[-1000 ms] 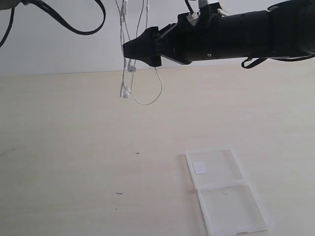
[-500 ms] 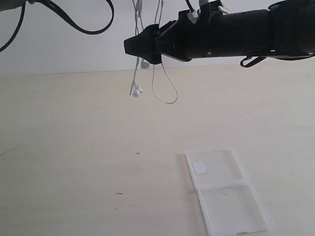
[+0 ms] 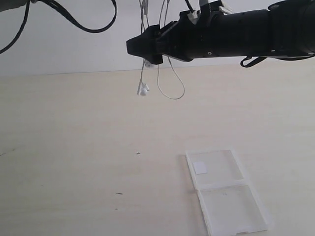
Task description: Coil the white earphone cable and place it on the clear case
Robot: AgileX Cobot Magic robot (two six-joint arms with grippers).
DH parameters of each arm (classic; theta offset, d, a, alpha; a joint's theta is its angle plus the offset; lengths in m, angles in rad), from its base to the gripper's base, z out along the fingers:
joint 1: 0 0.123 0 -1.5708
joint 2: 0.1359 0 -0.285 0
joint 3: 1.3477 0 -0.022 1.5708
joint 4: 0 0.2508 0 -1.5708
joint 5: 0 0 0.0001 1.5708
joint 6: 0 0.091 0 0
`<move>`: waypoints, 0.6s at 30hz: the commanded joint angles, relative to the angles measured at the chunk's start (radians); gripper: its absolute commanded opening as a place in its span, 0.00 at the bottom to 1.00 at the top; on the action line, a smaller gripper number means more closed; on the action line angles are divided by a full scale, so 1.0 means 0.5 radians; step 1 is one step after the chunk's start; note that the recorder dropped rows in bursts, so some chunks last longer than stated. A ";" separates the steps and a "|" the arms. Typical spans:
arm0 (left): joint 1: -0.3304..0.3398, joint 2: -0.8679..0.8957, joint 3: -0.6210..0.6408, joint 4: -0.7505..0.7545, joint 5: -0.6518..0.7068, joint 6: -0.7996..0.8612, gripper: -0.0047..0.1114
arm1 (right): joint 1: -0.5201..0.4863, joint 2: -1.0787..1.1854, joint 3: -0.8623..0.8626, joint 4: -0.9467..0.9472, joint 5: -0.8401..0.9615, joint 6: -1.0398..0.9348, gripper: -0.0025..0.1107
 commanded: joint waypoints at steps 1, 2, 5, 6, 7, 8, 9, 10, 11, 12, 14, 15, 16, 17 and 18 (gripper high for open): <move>-0.015 -0.015 -0.014 -0.011 -0.003 -0.015 0.04 | 0.005 -0.005 -0.019 0.017 -0.069 -0.017 0.73; -0.015 -0.015 -0.014 -0.011 0.011 -0.015 0.04 | 0.005 -0.005 -0.019 0.017 -0.069 -0.017 0.73; -0.015 -0.015 -0.014 -0.011 0.025 -0.015 0.04 | 0.005 -0.005 -0.019 0.017 -0.047 -0.017 0.73; -0.015 -0.015 -0.014 -0.011 0.025 -0.015 0.04 | 0.005 -0.005 -0.019 0.017 -0.017 -0.022 0.73; -0.015 -0.015 -0.014 -0.011 0.012 -0.015 0.04 | 0.005 -0.005 -0.019 0.017 0.017 -0.056 0.73; -0.015 -0.015 -0.014 -0.011 0.012 -0.015 0.04 | 0.005 -0.005 -0.019 0.017 0.036 -0.061 0.73; -0.015 -0.015 -0.014 -0.011 0.012 -0.015 0.04 | 0.005 -0.005 -0.019 0.017 0.042 -0.060 0.73; -0.015 -0.015 -0.014 -0.011 0.003 -0.015 0.04 | 0.005 -0.005 -0.024 0.017 0.042 -0.060 0.73; -0.015 -0.015 -0.014 -0.011 0.003 -0.015 0.04 | 0.005 -0.005 -0.027 0.017 0.030 -0.060 0.73; -0.015 -0.015 -0.014 -0.011 0.003 -0.015 0.04 | 0.005 -0.002 -0.036 0.017 0.025 -0.060 0.73; -0.015 -0.015 -0.014 -0.011 -0.002 -0.015 0.04 | 0.005 -0.002 -0.041 0.017 0.022 -0.060 0.73; -0.015 -0.015 -0.014 -0.011 -0.002 -0.015 0.04 | 0.005 -0.002 -0.041 0.017 0.033 -0.060 0.73; -0.015 -0.015 -0.014 -0.011 -0.002 -0.015 0.04 | 0.005 -0.002 -0.041 0.017 0.037 -0.060 0.71; -0.015 -0.015 -0.014 -0.011 -0.002 -0.015 0.04 | 0.005 -0.002 -0.041 0.017 0.037 -0.056 0.70; -0.015 -0.015 -0.014 -0.011 0.002 -0.010 0.04 | 0.005 -0.002 -0.041 0.017 0.037 -0.053 0.67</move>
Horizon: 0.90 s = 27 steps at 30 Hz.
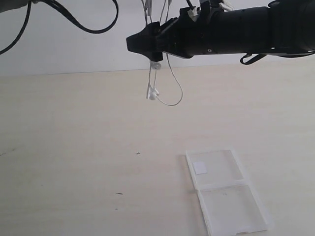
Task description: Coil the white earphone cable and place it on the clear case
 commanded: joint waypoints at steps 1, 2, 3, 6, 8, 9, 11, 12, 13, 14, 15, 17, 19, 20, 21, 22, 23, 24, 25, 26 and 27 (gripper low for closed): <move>-0.007 -0.015 -0.014 -0.011 -0.001 -0.010 0.04 | 0.000 -0.002 -0.018 0.008 0.029 -0.016 0.63; -0.007 -0.015 -0.014 -0.011 -0.001 -0.010 0.04 | 0.000 -0.002 -0.018 0.008 0.033 -0.016 0.60; -0.007 -0.015 -0.014 -0.011 -0.001 -0.010 0.04 | 0.000 -0.002 -0.018 0.008 0.038 -0.016 0.57; -0.007 -0.015 -0.014 -0.011 0.003 -0.001 0.04 | 0.000 -0.002 -0.018 0.008 0.046 -0.007 0.55; -0.007 -0.015 -0.014 -0.011 0.007 -0.002 0.04 | 0.000 -0.002 -0.018 0.008 0.046 -0.007 0.54; -0.007 -0.015 -0.014 -0.011 0.007 -0.002 0.04 | 0.000 -0.002 -0.018 0.008 0.046 -0.007 0.53; -0.007 -0.015 -0.014 -0.011 0.007 -0.002 0.04 | 0.000 -0.002 -0.018 0.008 0.050 0.038 0.42; -0.007 -0.015 -0.014 -0.011 0.007 -0.002 0.04 | 0.000 -0.002 -0.018 0.008 0.050 0.042 0.33; -0.007 -0.015 -0.014 -0.011 0.007 -0.002 0.04 | 0.000 -0.002 -0.018 0.008 0.050 0.042 0.23; -0.007 -0.015 -0.014 -0.011 0.007 -0.002 0.04 | 0.000 -0.002 -0.018 0.008 0.050 0.042 0.12; -0.007 -0.015 -0.014 -0.011 0.007 -0.002 0.04 | 0.000 -0.002 -0.018 -0.003 0.050 0.042 0.04; -0.003 -0.015 -0.014 -0.011 0.015 -0.002 0.04 | 0.000 -0.002 -0.018 -0.043 0.045 0.087 0.02; -0.003 -0.015 -0.014 -0.011 0.016 -0.002 0.04 | 0.000 -0.002 -0.018 -0.052 0.045 0.087 0.02; -0.003 -0.015 -0.014 -0.011 0.016 -0.002 0.04 | 0.000 -0.002 -0.018 -0.052 0.042 0.091 0.02; -0.003 -0.015 -0.014 -0.011 0.016 -0.002 0.04 | 0.000 -0.002 -0.018 -0.052 0.038 0.091 0.02; -0.003 -0.015 -0.014 -0.011 0.016 -0.002 0.04 | 0.000 -0.002 -0.018 -0.052 0.025 0.091 0.02; -0.003 -0.015 -0.014 -0.011 0.016 -0.002 0.04 | 0.000 -0.002 -0.018 -0.056 0.012 0.091 0.02; -0.003 -0.018 -0.014 -0.011 0.019 -0.002 0.04 | 0.000 -0.002 -0.018 -0.073 -0.011 0.091 0.02; -0.003 -0.023 -0.014 -0.011 0.020 -0.002 0.04 | 0.000 -0.002 -0.018 -0.096 -0.059 0.091 0.02; -0.003 -0.031 -0.014 -0.011 0.032 -0.002 0.04 | 0.000 -0.002 -0.018 -0.102 -0.095 0.091 0.02; -0.003 -0.042 -0.014 -0.011 0.043 -0.002 0.04 | 0.000 -0.002 -0.018 -0.113 -0.149 0.091 0.02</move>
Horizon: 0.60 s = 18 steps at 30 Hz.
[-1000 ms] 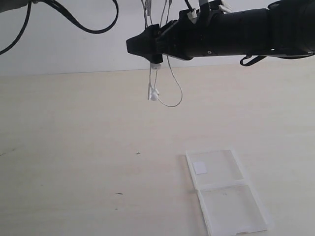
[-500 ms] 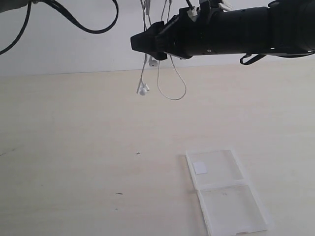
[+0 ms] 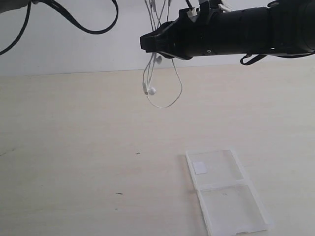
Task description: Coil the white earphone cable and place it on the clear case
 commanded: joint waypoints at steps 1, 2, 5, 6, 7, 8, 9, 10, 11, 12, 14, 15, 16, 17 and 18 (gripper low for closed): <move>-0.003 -0.060 -0.014 -0.011 0.038 -0.002 0.04 | 0.000 -0.006 -0.017 -0.078 -0.201 0.008 0.02; -0.003 -0.072 -0.014 -0.011 0.054 -0.002 0.04 | 0.000 -0.005 -0.017 -0.093 -0.249 0.008 0.02; -0.008 -0.118 -0.014 -0.002 0.142 -0.006 0.04 | 0.000 -0.018 -0.017 -0.141 -0.338 0.008 0.02; -0.008 -0.132 -0.014 0.002 0.166 -0.006 0.04 | 0.000 -0.024 -0.017 -0.155 -0.360 0.008 0.02; -0.008 -0.143 -0.014 0.002 0.179 -0.006 0.04 | 0.000 -0.028 -0.017 -0.164 -0.399 0.008 0.02; -0.008 -0.156 -0.014 0.002 0.197 -0.006 0.04 | 0.000 -0.035 -0.017 -0.176 -0.418 0.008 0.02; -0.008 -0.176 -0.014 0.002 0.212 -0.006 0.04 | 0.000 -0.043 -0.017 -0.180 -0.433 0.008 0.02; -0.008 -0.181 -0.014 0.002 0.230 -0.006 0.04 | 0.000 -0.049 -0.017 -0.180 -0.452 0.008 0.02; -0.008 -0.194 -0.014 0.002 0.243 -0.006 0.04 | 0.000 -0.053 -0.017 -0.190 -0.464 0.008 0.02; -0.008 -0.203 -0.014 0.002 0.279 -0.006 0.04 | 0.000 -0.061 -0.017 -0.192 -0.466 0.008 0.02; -0.008 -0.218 -0.014 0.002 0.314 -0.006 0.04 | 0.000 -0.071 -0.017 -0.194 -0.476 0.008 0.02; -0.008 -0.230 -0.014 0.002 0.344 -0.006 0.04 | 0.000 -0.074 -0.017 -0.194 -0.486 0.008 0.02; -0.008 -0.239 -0.014 0.002 0.354 -0.006 0.04 | 0.000 -0.074 -0.017 -0.194 -0.497 0.008 0.02; -0.008 -0.248 -0.014 0.002 0.358 -0.006 0.04 | 0.000 -0.074 -0.017 -0.194 -0.507 0.008 0.02; -0.008 -0.257 -0.014 0.002 0.358 -0.006 0.04 | 0.000 -0.074 -0.017 -0.194 -0.515 0.008 0.02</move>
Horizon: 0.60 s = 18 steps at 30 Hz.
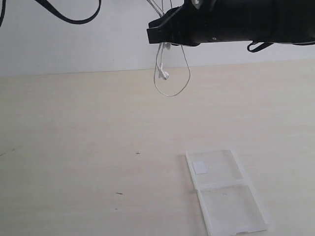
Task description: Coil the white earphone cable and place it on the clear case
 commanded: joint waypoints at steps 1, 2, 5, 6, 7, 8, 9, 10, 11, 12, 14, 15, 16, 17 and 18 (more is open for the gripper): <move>0.004 -0.104 -0.022 -0.006 0.009 -0.006 0.04 | -0.024 0.023 0.021 -0.048 -0.215 0.008 0.02; 0.004 -0.109 -0.022 -0.006 0.009 -0.006 0.04 | -0.024 0.023 0.021 -0.048 -0.220 0.008 0.02; 0.004 -0.118 -0.022 -0.010 0.009 -0.011 0.04 | -0.024 0.023 0.021 -0.048 -0.220 0.008 0.02; 0.004 -0.122 -0.022 -0.010 0.009 -0.015 0.04 | -0.024 0.023 0.021 -0.048 -0.220 0.008 0.02; 0.004 -0.122 -0.022 -0.010 0.009 -0.015 0.04 | -0.024 0.023 0.021 -0.048 -0.220 0.008 0.02; 0.004 -0.126 -0.022 -0.010 0.009 -0.015 0.04 | -0.024 0.023 0.021 -0.048 -0.220 0.008 0.02; 0.004 -0.133 -0.022 -0.010 0.009 -0.015 0.04 | -0.024 0.023 0.021 -0.048 -0.220 0.008 0.02; 0.004 -0.135 -0.022 -0.010 0.004 -0.015 0.04 | -0.024 0.023 0.021 -0.048 -0.220 0.008 0.02; 0.004 -0.140 -0.022 -0.010 0.004 -0.015 0.04 | -0.024 0.023 0.021 -0.048 -0.220 0.008 0.02; 0.004 -0.140 -0.022 -0.010 0.004 -0.015 0.04 | -0.024 0.023 0.021 -0.048 -0.220 0.008 0.02; 0.004 -0.148 -0.022 -0.010 -0.004 -0.015 0.04 | -0.024 0.023 0.021 -0.048 -0.220 0.008 0.02; 0.004 -0.152 -0.022 -0.010 -0.004 -0.015 0.04 | -0.024 0.023 0.021 -0.048 -0.220 0.008 0.02; 0.004 -0.156 -0.022 -0.010 -0.017 -0.015 0.04 | -0.024 0.023 0.021 -0.048 -0.220 0.008 0.02; 0.004 -0.161 -0.022 -0.010 -0.017 -0.015 0.04 | -0.024 0.023 0.021 -0.048 -0.220 0.008 0.02; 0.004 -0.165 -0.022 -0.010 -0.017 -0.015 0.04 | -0.024 0.023 0.021 -0.048 -0.220 0.008 0.02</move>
